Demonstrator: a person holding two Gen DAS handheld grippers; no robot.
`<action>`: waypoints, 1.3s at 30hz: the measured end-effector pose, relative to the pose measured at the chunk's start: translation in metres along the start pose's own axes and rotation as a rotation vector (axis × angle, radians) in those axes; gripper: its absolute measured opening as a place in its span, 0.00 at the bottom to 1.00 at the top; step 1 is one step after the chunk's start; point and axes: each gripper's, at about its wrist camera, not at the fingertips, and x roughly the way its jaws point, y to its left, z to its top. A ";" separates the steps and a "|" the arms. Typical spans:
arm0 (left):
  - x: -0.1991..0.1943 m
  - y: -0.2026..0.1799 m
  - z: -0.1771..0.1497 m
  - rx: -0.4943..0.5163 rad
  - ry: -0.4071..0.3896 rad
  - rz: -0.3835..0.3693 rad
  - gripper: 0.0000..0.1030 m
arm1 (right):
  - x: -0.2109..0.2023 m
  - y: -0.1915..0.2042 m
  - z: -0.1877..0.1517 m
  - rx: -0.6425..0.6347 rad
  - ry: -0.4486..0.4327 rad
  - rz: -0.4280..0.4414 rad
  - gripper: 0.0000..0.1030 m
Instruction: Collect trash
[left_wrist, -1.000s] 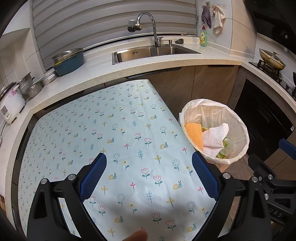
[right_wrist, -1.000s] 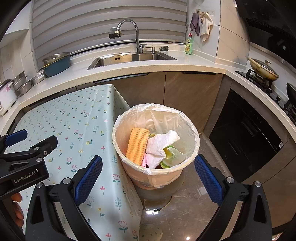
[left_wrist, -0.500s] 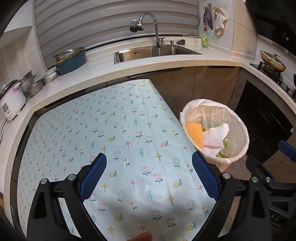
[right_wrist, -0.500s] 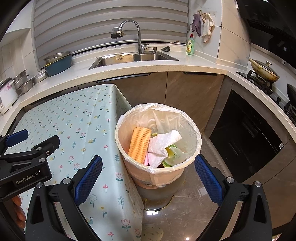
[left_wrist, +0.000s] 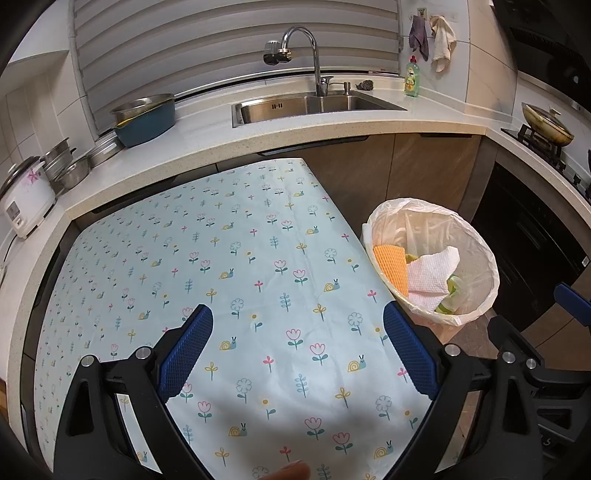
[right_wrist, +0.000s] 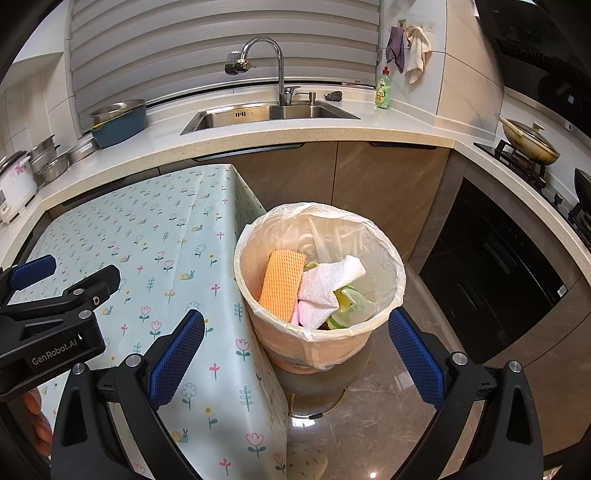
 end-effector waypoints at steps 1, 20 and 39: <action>0.000 0.000 0.000 -0.001 0.000 -0.001 0.87 | 0.000 0.000 0.000 0.000 0.000 0.000 0.93; 0.000 0.001 0.000 -0.005 0.000 0.003 0.87 | 0.000 0.000 -0.001 -0.002 0.002 0.000 0.93; -0.003 0.000 -0.004 -0.011 -0.006 0.024 0.87 | 0.000 0.001 -0.003 -0.004 0.003 0.001 0.93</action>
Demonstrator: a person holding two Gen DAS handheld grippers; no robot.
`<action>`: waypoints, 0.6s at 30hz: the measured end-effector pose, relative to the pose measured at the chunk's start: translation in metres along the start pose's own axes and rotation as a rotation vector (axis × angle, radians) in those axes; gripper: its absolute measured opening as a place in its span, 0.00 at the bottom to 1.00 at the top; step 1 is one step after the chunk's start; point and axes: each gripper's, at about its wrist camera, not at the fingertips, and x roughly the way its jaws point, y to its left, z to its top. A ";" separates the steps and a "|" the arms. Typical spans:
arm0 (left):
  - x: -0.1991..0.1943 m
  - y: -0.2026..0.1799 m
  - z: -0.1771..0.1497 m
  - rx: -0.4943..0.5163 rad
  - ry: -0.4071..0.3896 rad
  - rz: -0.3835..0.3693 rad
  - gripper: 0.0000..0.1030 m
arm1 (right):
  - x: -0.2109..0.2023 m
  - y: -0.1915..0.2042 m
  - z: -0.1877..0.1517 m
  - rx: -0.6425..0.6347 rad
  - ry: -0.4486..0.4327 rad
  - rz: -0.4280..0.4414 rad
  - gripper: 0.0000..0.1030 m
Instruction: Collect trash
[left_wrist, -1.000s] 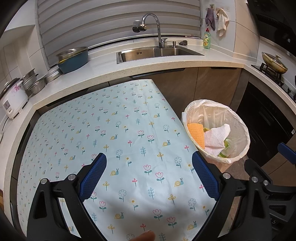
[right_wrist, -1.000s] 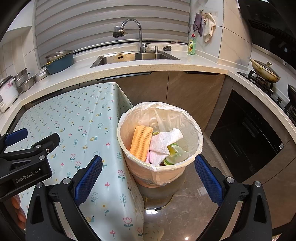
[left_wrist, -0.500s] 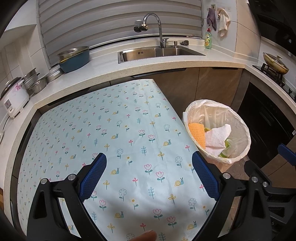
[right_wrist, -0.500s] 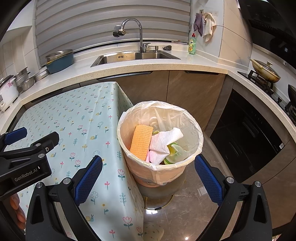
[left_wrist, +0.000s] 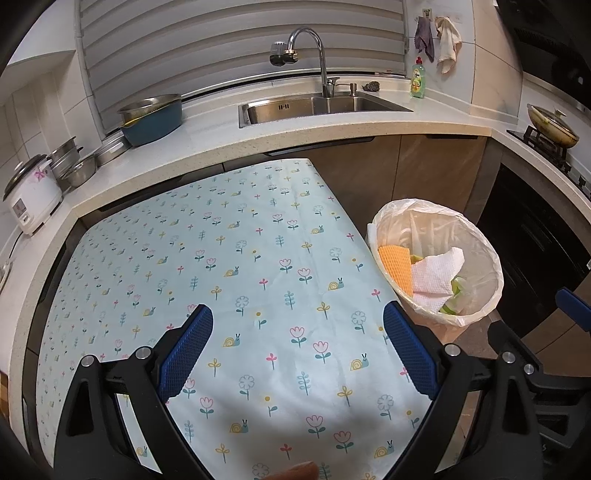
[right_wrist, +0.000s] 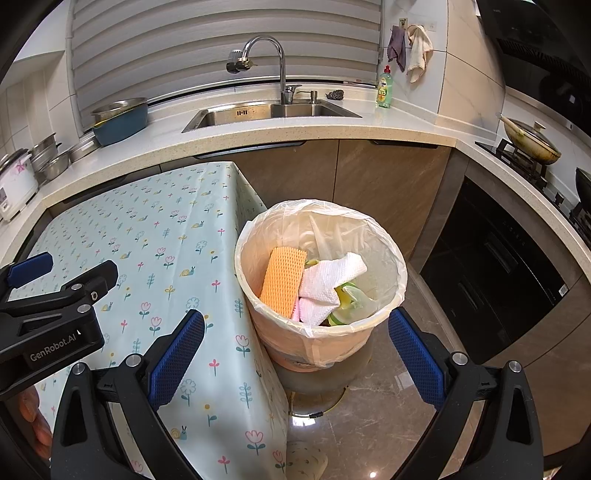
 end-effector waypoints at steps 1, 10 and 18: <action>0.000 0.000 0.000 -0.002 0.000 -0.003 0.87 | 0.000 0.000 0.000 0.000 0.000 0.001 0.93; -0.001 0.000 -0.002 -0.010 -0.002 0.010 0.87 | 0.000 0.000 0.000 -0.002 0.001 0.000 0.93; 0.000 0.000 -0.004 -0.004 0.003 0.017 0.86 | 0.002 0.002 -0.005 -0.005 0.006 0.002 0.93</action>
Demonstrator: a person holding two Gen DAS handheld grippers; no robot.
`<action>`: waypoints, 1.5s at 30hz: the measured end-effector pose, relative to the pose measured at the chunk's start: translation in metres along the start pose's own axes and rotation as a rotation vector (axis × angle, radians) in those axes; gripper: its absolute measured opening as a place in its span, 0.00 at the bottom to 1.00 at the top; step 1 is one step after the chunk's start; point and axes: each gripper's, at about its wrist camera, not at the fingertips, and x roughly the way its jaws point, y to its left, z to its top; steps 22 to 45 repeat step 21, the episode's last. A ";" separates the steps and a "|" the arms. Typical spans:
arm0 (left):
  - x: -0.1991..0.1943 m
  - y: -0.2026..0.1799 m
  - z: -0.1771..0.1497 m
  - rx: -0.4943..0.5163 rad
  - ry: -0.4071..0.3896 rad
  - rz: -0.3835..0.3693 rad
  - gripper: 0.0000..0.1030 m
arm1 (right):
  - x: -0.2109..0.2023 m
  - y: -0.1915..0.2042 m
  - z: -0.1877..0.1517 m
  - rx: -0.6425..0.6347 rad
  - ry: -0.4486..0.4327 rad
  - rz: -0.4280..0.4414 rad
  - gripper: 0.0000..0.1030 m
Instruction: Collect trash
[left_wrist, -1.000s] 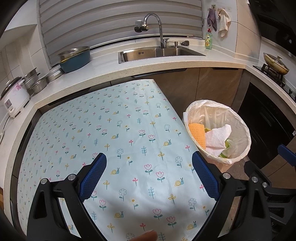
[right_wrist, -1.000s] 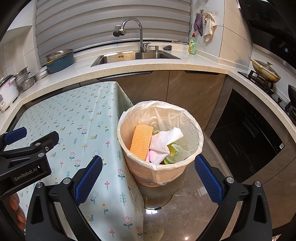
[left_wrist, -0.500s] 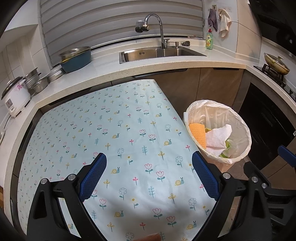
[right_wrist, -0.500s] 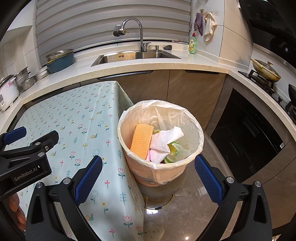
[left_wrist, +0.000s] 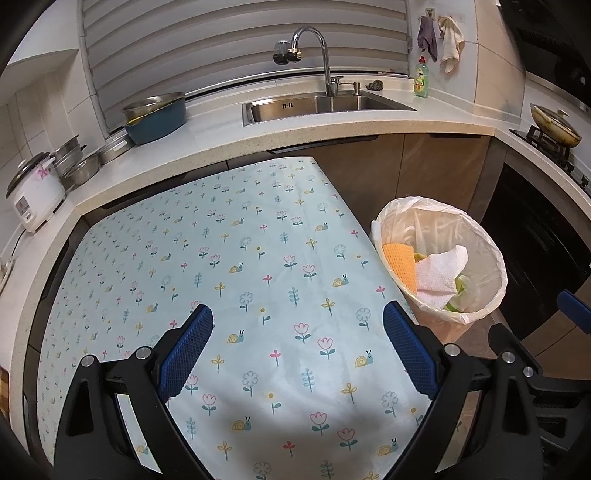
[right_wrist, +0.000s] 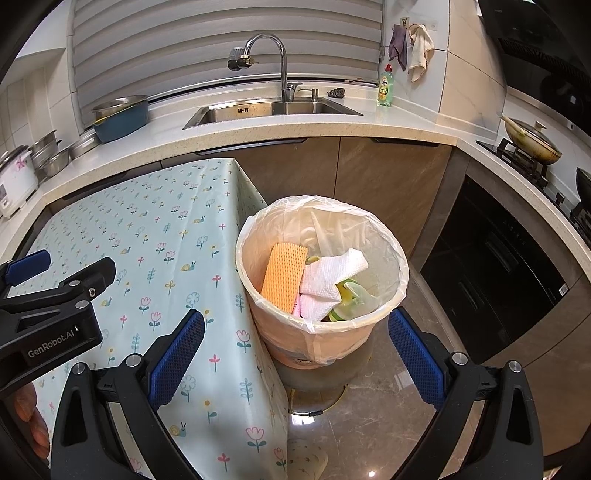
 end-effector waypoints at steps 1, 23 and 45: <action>0.000 0.000 0.000 0.001 0.001 0.001 0.86 | 0.000 0.000 -0.001 -0.001 0.001 0.001 0.93; 0.005 0.003 -0.001 0.005 0.013 -0.018 0.86 | 0.003 0.003 -0.001 -0.003 0.006 0.005 0.93; 0.005 0.003 -0.001 0.005 0.013 -0.018 0.86 | 0.003 0.003 -0.001 -0.003 0.006 0.005 0.93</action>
